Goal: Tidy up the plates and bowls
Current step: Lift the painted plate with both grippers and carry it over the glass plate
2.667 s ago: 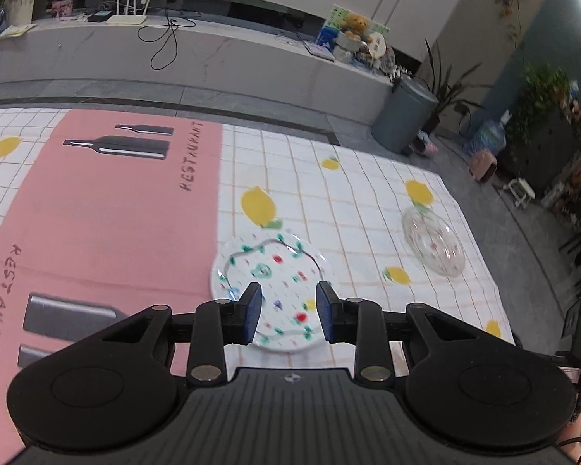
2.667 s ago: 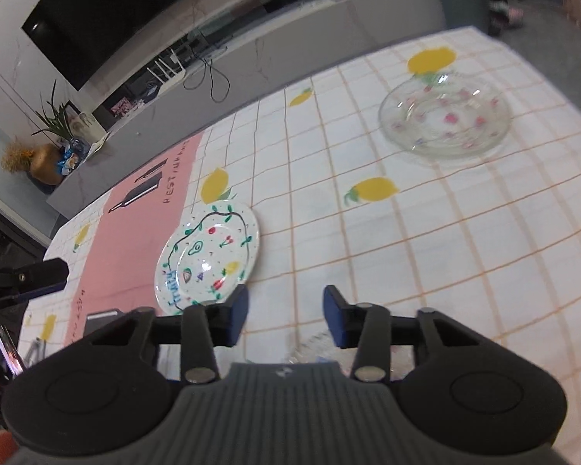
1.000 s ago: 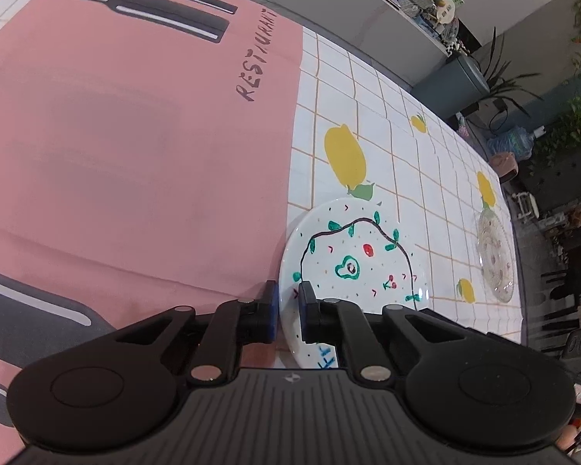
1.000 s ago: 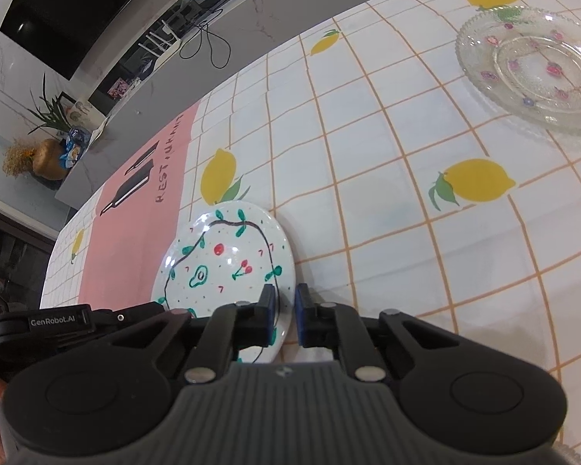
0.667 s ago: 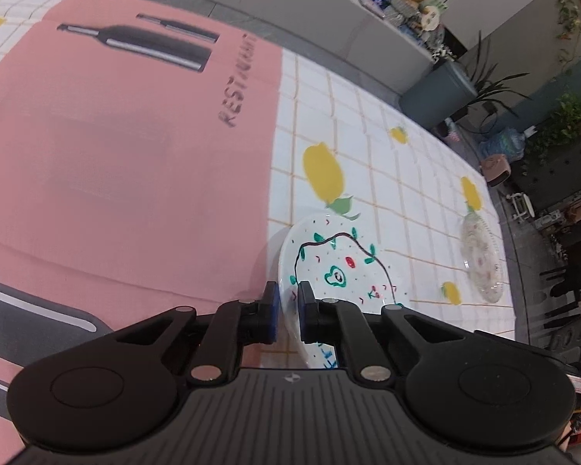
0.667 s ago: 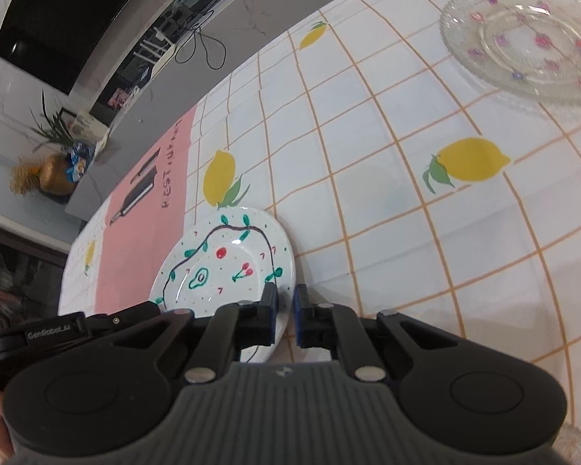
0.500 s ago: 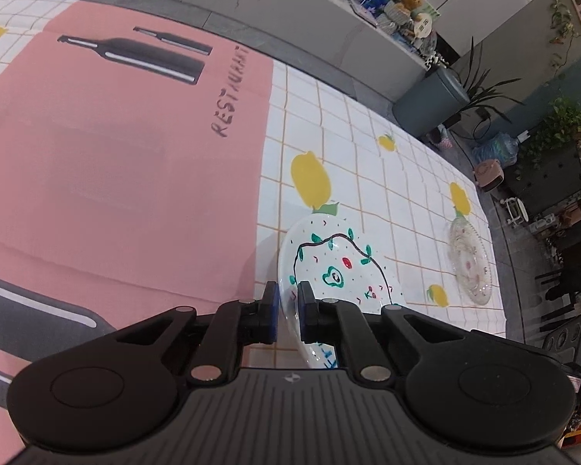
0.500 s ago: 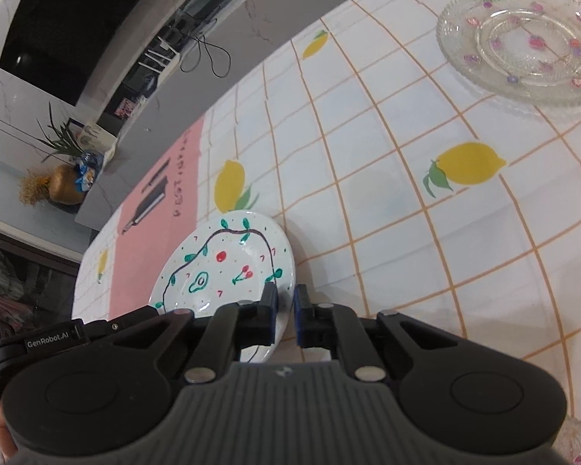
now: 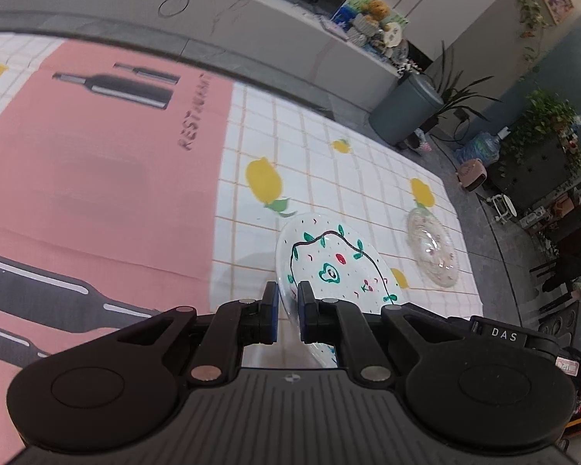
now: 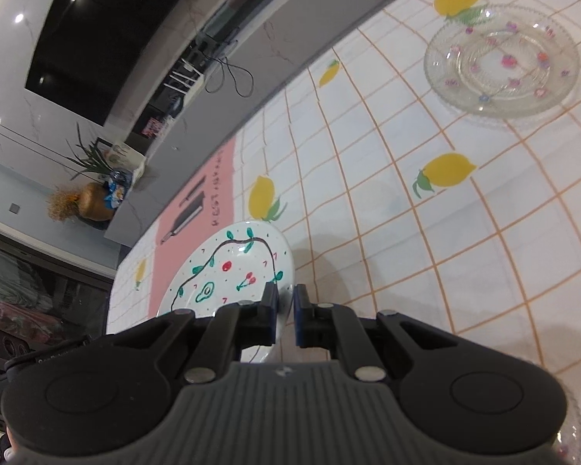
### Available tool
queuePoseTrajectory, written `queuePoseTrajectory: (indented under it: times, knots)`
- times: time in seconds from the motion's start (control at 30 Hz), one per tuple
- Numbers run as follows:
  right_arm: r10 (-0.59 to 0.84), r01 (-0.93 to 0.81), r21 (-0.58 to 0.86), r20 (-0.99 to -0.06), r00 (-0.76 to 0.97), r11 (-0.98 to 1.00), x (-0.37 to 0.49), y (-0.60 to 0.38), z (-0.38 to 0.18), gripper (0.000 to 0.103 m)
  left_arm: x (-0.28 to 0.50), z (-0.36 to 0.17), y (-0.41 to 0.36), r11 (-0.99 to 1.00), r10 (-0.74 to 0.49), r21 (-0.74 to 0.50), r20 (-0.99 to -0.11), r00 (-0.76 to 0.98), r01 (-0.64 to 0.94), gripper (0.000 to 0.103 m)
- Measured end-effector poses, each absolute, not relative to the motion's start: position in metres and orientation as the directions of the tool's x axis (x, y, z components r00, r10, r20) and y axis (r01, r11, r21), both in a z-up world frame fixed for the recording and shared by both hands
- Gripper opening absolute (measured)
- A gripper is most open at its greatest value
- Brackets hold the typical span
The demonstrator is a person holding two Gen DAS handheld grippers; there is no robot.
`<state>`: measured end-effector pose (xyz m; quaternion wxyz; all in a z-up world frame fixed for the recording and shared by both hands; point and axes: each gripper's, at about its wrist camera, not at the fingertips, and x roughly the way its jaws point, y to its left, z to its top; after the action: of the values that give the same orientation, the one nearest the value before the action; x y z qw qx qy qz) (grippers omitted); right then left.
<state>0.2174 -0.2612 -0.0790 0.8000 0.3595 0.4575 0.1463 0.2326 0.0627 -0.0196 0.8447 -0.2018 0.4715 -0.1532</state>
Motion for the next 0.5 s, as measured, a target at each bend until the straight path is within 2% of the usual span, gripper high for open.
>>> queuePoseTrajectory:
  times: [0.23,0.5]
  knots:
    - [0.571,0.076,0.740,-0.576,0.585,0.668,0.187,-0.291,-0.063,0.006,0.205,0.002,0.034,0.872,-0.459,-0.475,-0.711,0.533,0.119,0.010]
    - [0.553,0.067,0.748,-0.545,0.630,0.660,0.140,-0.335,-0.048,0.005,0.167,0.003,-0.010,0.869,-0.478,-0.465,-0.706,0.523,0.166,0.011]
